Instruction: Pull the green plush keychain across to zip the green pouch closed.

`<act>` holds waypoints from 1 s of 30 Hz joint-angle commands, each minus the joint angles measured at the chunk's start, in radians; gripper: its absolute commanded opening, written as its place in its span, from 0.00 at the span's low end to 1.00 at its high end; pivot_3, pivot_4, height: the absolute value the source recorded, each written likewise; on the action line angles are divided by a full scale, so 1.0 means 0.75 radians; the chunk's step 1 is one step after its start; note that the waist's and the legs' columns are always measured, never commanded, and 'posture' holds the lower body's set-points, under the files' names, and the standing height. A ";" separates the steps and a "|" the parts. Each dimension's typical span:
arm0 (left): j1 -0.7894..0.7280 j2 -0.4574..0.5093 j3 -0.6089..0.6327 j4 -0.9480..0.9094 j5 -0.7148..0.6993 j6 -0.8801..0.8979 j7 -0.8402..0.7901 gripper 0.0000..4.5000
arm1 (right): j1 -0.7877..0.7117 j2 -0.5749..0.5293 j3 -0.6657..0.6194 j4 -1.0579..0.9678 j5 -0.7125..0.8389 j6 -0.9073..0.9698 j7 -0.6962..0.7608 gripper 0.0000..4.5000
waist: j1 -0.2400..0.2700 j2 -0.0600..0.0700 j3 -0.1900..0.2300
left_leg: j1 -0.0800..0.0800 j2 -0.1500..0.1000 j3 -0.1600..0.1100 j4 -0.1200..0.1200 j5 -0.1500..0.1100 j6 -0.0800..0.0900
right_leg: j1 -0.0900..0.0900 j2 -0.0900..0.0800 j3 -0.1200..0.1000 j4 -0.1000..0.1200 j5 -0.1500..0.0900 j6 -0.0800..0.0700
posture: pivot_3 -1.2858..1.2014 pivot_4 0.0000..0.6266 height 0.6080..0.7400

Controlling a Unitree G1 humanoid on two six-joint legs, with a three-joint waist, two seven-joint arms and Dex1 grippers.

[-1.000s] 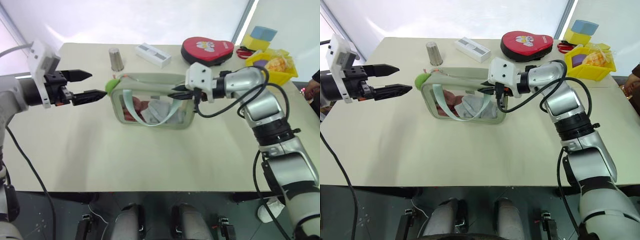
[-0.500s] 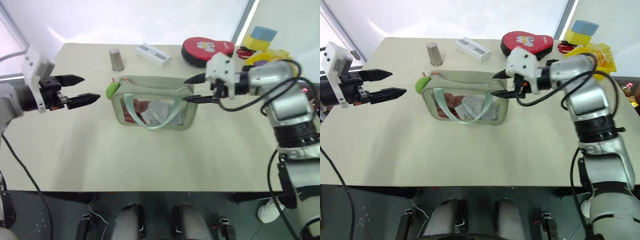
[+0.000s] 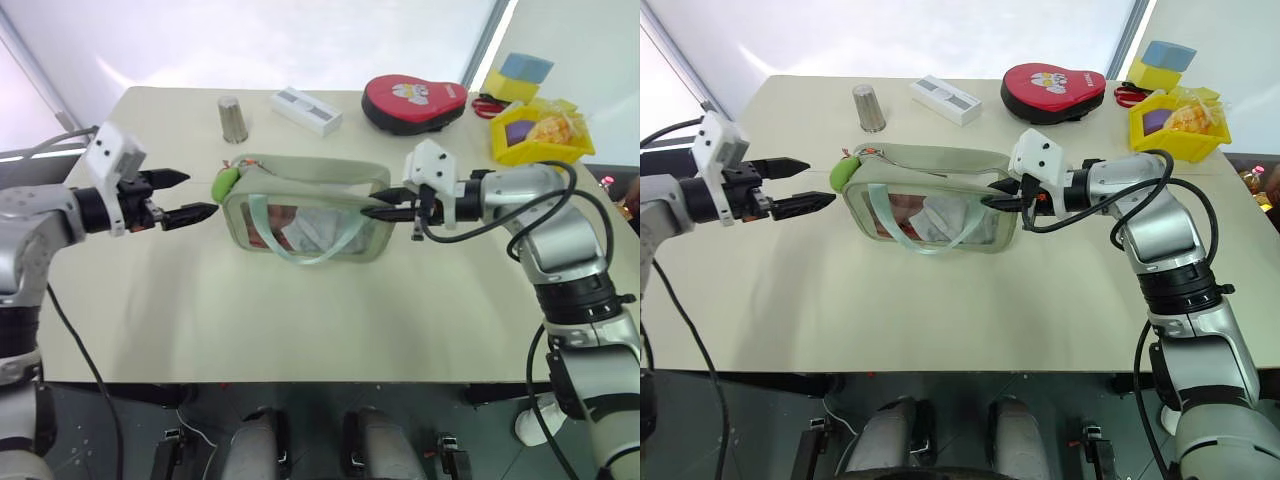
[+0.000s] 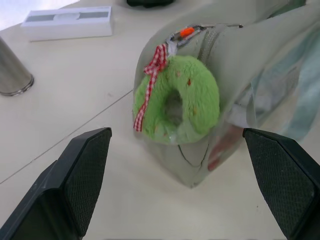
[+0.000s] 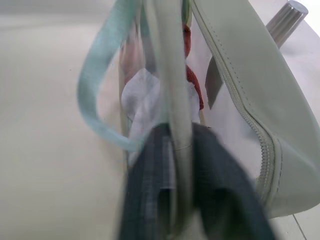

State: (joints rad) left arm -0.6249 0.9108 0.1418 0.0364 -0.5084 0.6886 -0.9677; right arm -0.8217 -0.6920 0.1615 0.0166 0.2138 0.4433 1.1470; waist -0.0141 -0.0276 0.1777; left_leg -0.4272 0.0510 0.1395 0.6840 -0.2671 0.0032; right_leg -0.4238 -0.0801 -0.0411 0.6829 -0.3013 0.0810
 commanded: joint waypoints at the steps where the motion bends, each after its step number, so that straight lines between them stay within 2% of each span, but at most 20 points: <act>1: -0.059 -0.023 0.002 0.005 0.014 -0.033 0.010 1.00 | -0.026 -0.003 -0.002 -0.029 -0.005 -0.020 0.003 0.01 | 0.000 0.000 0.000 | 0.000 0.000 0.000 0.000 0.000 0.000 | 0.000 0.000 0.000 0.000 0.000 0.000 | 0.52 0.24 1.00; 2: -0.070 -0.031 0.007 0.010 0.008 -0.024 0.012 1.00 | -0.026 -0.004 -0.002 -0.030 -0.006 -0.021 0.003 0.01 | -0.001 0.000 0.000 | 0.000 0.000 0.000 0.000 0.000 0.000 | 0.000 0.000 0.000 0.000 0.000 0.000 | 0.52 0.24 1.00; 5: -0.099 -0.054 0.034 0.016 -0.033 0.023 0.009 0.81 | -0.025 -0.006 -0.003 -0.028 -0.008 -0.022 -0.003 0.00 | -0.002 0.000 0.000 | 0.000 0.000 0.000 0.000 0.000 0.000 | 0.000 0.000 0.000 0.000 0.000 0.000 | 0.52 0.24 1.00; 12: -0.108 -0.088 0.014 0.059 -0.015 -0.005 0.006 0.01 | -0.021 0.000 -0.003 -0.037 -0.010 -0.021 -0.015 0.00 | -0.001 0.000 0.000 | 0.000 0.000 0.000 0.000 0.000 0.000 | 0.000 0.000 0.000 0.000 0.000 0.000 | 0.52 0.24 1.00; 19: -0.233 -0.050 0.016 0.110 0.019 -0.038 -0.010 0.00 | -0.024 -0.002 -0.013 -0.029 -0.010 -0.025 -0.032 0.00 | -0.001 0.000 0.000 | 0.000 0.000 0.000 0.000 0.000 0.000 | 0.000 0.000 0.000 0.000 0.000 0.000 | 0.52 0.24 1.00; 23: -0.366 -0.093 -0.029 0.001 -0.022 0.025 -0.018 0.00 | -0.025 -0.001 -0.014 -0.022 -0.015 -0.033 -0.037 0.00 | 0.000 0.000 0.000 | 0.000 0.000 0.000 0.000 0.000 0.000 | 0.000 0.000 0.000 0.000 0.000 0.000 | 0.52 0.24 1.00; 30: -0.285 -0.177 -0.203 -0.230 0.040 -0.007 -0.029 0.00 | -0.030 0.013 -0.014 -0.015 -0.022 -0.037 -0.054 0.00 | -0.006 0.000 0.000 | 0.001 0.000 0.000 0.000 0.000 0.000 | 0.001 0.000 0.000 0.000 0.000 0.000 | 0.52 0.24 1.00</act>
State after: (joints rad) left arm -0.8384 0.7677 -0.0052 -0.1013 -0.5032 0.7145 -0.9896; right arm -0.8236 -0.6806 0.1697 0.0181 0.1986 0.4291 1.1155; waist -0.0183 -0.0275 0.1777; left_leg -0.4268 0.0511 0.1394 0.6843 -0.2668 0.0028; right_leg -0.4233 -0.0795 -0.0409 0.6833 -0.3013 0.0812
